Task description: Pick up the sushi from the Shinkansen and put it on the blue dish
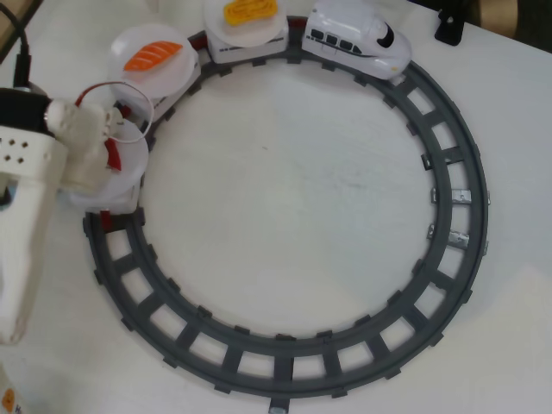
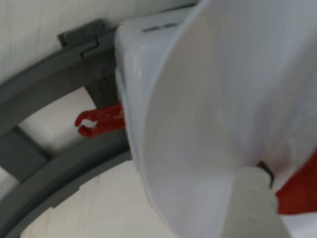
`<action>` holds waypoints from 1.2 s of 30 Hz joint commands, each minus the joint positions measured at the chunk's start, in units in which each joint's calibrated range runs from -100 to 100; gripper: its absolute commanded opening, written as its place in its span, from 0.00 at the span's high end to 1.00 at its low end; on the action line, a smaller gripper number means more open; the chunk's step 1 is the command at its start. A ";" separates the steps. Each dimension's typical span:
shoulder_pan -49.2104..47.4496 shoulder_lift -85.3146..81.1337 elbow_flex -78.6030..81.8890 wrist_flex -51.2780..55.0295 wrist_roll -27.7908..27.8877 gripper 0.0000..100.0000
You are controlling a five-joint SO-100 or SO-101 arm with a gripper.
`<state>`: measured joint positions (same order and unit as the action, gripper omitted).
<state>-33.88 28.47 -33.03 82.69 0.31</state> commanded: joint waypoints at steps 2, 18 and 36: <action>-0.19 -0.22 -3.58 -2.56 -0.42 0.74; -2.74 -0.39 -14.58 -5.70 0.26 0.97; -18.06 -1.22 -18.37 -0.01 1.83 0.97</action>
<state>-48.18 28.72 -47.76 82.18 1.91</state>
